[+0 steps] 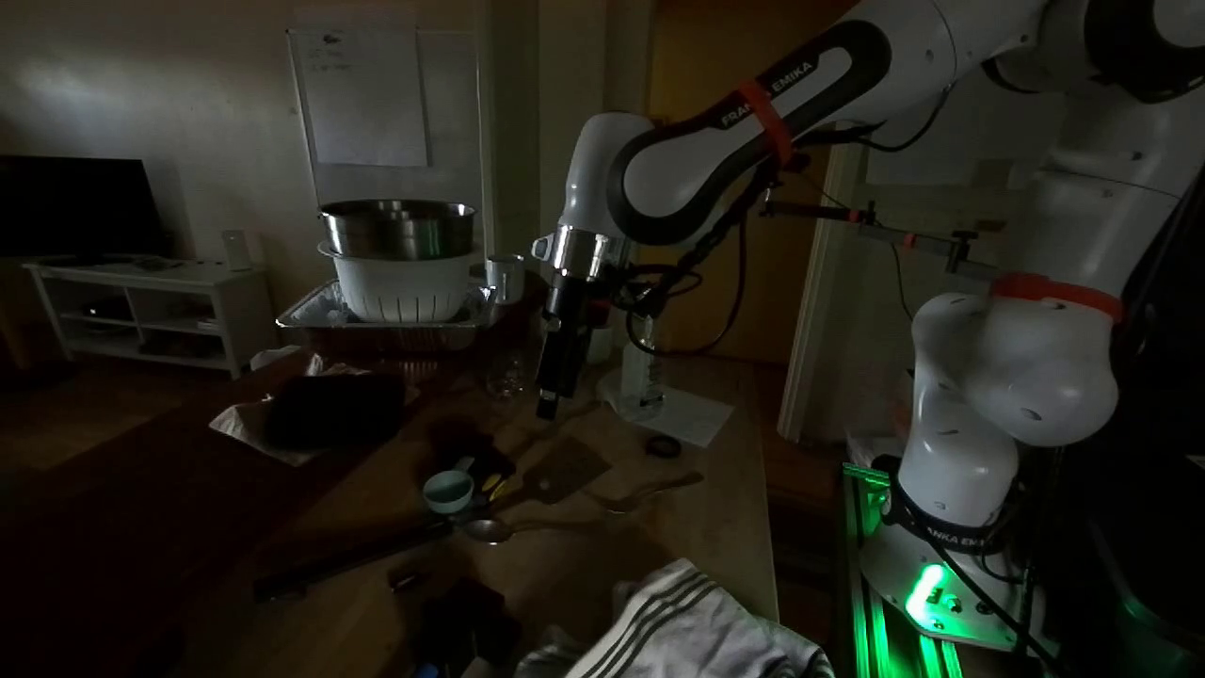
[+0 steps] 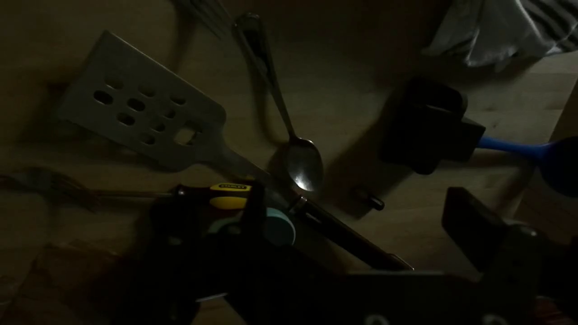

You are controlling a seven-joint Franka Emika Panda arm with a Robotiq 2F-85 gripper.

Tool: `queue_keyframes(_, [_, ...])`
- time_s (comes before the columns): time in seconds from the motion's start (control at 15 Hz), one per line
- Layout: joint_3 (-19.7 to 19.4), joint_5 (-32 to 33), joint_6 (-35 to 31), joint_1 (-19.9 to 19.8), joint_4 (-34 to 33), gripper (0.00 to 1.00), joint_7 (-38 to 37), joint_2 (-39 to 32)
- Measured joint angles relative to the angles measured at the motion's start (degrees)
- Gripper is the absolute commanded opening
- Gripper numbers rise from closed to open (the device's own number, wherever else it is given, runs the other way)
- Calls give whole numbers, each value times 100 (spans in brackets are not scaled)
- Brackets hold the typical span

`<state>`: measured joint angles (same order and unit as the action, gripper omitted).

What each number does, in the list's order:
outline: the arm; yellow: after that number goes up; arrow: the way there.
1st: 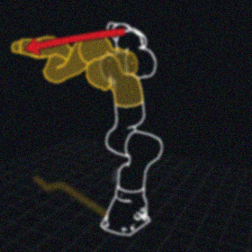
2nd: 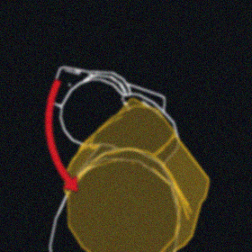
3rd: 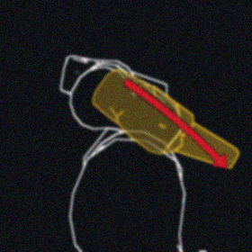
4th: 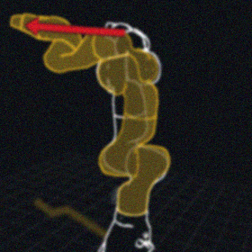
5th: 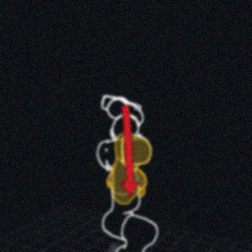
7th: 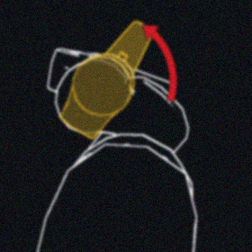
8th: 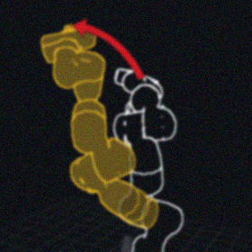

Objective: Press down on the pump bottle.

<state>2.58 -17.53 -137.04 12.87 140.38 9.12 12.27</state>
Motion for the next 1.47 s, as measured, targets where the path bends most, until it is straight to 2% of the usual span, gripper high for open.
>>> queue_keyframes(0.53, [41,178,47,-97,24,100,58,21])
queue_keyframes(0.8, [-48,298,145,-215,270,100,705,368])
queue_keyframes(1.0, [-238,254,145,-204,598,100,1453,939])
queue_keyframes(1.2, [-686,-265,144,-56,989,100,2212,1685])
queue_keyframes(1.33, [-1043,-558,209,-8,1230,100,2378,2190])
queue_keyframes(1.47, [-1183,-621,256,-6,1385,100,2406,2512])
